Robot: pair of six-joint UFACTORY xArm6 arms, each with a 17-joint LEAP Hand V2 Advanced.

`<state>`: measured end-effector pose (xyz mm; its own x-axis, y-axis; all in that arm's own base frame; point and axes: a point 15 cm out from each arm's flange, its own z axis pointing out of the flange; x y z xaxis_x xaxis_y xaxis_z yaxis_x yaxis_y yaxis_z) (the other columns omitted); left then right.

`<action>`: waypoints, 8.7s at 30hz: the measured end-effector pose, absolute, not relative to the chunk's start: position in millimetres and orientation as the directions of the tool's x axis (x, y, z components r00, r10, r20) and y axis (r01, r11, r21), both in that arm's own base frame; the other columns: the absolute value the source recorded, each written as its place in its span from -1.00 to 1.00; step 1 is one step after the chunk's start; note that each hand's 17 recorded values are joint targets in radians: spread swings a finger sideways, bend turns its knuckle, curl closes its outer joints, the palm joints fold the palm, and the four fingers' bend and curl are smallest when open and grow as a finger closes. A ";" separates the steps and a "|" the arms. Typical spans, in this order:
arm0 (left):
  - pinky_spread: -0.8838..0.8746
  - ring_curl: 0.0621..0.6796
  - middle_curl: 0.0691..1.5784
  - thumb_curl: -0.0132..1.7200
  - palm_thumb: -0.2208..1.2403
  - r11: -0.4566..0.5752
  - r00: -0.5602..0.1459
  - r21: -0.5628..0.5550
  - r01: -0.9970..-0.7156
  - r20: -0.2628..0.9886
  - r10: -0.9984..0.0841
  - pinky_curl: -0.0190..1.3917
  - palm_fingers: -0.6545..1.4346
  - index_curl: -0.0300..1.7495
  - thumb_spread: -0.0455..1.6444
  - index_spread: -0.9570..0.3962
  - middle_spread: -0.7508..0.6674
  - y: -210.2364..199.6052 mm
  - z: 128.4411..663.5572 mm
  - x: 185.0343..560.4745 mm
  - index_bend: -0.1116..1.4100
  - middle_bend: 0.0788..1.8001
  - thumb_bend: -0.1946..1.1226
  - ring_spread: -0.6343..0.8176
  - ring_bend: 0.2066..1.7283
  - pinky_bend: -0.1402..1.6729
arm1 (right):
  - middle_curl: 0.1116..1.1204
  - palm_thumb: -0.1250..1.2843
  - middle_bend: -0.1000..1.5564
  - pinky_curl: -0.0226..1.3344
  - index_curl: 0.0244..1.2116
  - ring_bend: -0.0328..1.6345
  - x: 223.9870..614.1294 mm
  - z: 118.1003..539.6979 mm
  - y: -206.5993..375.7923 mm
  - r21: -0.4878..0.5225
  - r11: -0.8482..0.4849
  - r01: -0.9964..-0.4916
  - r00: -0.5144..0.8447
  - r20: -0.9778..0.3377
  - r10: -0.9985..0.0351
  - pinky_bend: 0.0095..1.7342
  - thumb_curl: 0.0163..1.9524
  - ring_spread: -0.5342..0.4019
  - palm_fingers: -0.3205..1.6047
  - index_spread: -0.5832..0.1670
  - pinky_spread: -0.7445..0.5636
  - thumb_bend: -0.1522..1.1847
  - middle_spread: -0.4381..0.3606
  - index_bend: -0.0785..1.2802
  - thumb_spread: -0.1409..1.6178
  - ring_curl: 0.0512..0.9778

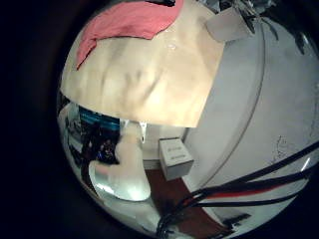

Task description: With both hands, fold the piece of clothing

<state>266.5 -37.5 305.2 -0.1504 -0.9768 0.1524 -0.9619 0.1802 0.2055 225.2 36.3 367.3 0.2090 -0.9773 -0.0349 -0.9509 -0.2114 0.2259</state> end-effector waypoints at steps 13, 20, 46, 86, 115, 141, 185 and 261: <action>0.53 -0.45 -0.69 -0.63 -0.40 0.305 -0.344 0.303 -0.903 -0.083 -0.935 -0.48 -0.40 -0.66 0.16 0.55 0.45 -45.0 212.3 281.4 -0.66 -0.90 -0.77 0.53 -0.63 -0.47 | -0.61 -0.33 -0.65 -0.55 -0.52 -0.59 225.5 368.0 32.0 0.223 -0.188 -0.957 0.185 -0.033 -0.982 -0.56 -0.74 0.62 -0.46 -0.35 0.75 -0.81 0.22 -0.63 0.39 -0.60; 0.55 -0.47 -0.74 -0.62 -0.46 0.335 -0.376 0.314 -0.888 -0.081 -0.923 -0.48 -0.44 -0.68 0.11 0.61 0.62 -53.0 181.0 279.1 -0.67 -0.90 -0.76 0.60 -0.64 -0.45 | -0.62 -0.33 -0.66 -0.55 -0.52 -0.59 225.5 369.9 28.7 0.216 -0.175 -0.961 0.172 -0.033 -0.985 -0.56 -0.74 0.62 -0.46 -0.34 0.75 -0.80 0.22 -0.63 0.39 -0.60; -0.09 -0.40 -0.51 -0.56 -0.07 0.280 -0.366 0.358 -0.891 -0.200 -0.909 -0.49 0.32 -0.66 0.15 0.41 -0.07 -28.8 128.6 281.0 -0.66 -0.43 -0.64 -0.18 -0.45 -0.34 | -0.62 -0.33 -0.65 -0.55 -0.51 -0.60 224.9 369.3 28.7 0.219 -0.181 -0.959 0.178 -0.035 -0.983 -0.58 -0.74 0.63 -0.45 -0.33 0.75 -0.81 0.22 -0.63 0.40 -0.59; -0.85 0.06 -0.29 -0.01 0.52 0.264 -0.350 0.363 -0.894 -0.196 -0.916 -0.28 0.70 -0.22 0.54 -0.45 -0.73 -4.5 188.3 272.8 -0.41 -0.09 -0.39 -0.95 -0.22 0.22 | -0.52 0.13 -0.58 -0.62 -0.51 -0.32 334.8 216.7 72.2 0.374 -0.339 -0.863 0.390 0.068 -0.918 -0.48 -0.66 -0.02 -0.35 -0.36 0.08 -0.81 -0.09 -0.64 0.28 -0.55; -0.85 0.11 -0.30 0.16 0.50 0.258 -0.339 0.351 -0.900 -0.192 -0.921 -0.30 0.70 0.00 0.58 -0.54 -0.73 2.8 193.5 274.4 -0.56 -0.08 -0.41 -0.95 -0.23 0.24 | -0.22 0.06 -0.32 -0.63 -0.44 0.03 352.5 119.8 47.3 0.497 -0.252 -0.830 0.395 0.207 -0.895 -0.26 -0.67 -0.71 0.20 -0.45 -0.59 -0.81 -0.55 -0.59 0.20 -0.33; -0.85 0.15 -0.30 0.22 0.48 0.334 -0.420 0.438 -0.835 -0.115 -0.900 -0.30 0.71 0.07 0.60 -0.58 -0.72 15.5 250.2 237.5 -0.60 -0.07 -0.42 -0.95 -0.22 0.25 | 0.38 0.68 0.51 -0.05 0.39 0.58 289.5 220.0 17.9 0.422 -0.278 -0.863 0.392 0.212 -0.895 0.52 -0.51 -0.37 0.53 -0.36 -0.30 -0.64 -0.33 0.49 0.60 0.28; -0.80 0.27 -0.29 0.16 0.33 0.178 -0.231 0.425 -0.887 -0.076 -0.970 -0.23 0.36 0.09 0.53 -0.47 -0.68 45.1 220.0 500.2 -0.71 -0.16 -0.58 -0.90 -0.17 0.28 | 0.21 0.34 0.60 0.11 0.41 0.65 509.9 188.8 26.7 0.389 -0.099 -0.916 0.188 0.197 -0.962 0.50 -0.49 -0.34 0.43 -0.30 -0.27 -0.81 -0.29 0.37 0.75 0.30; 0.52 -0.39 -0.71 -0.62 0.00 0.223 -0.207 0.217 -0.950 0.094 -0.974 -0.54 -0.35 -0.60 0.48 0.54 0.41 -9.1 203.9 373.9 -0.62 -0.88 -0.73 0.56 -0.72 -0.51 | 0.11 0.67 0.50 -0.26 0.22 0.47 393.5 155.8 -65.8 0.322 -0.335 -0.885 0.404 0.179 -0.897 0.24 -0.54 -0.38 0.73 -0.29 -0.56 -0.62 -0.29 0.44 0.22 0.03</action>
<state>373.9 -9.1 203.9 -0.2075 -0.9737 0.0939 -0.9502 0.2234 0.2172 393.5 -65.8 155.8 0.4043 -0.8969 0.1791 -0.8854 -0.3347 0.3224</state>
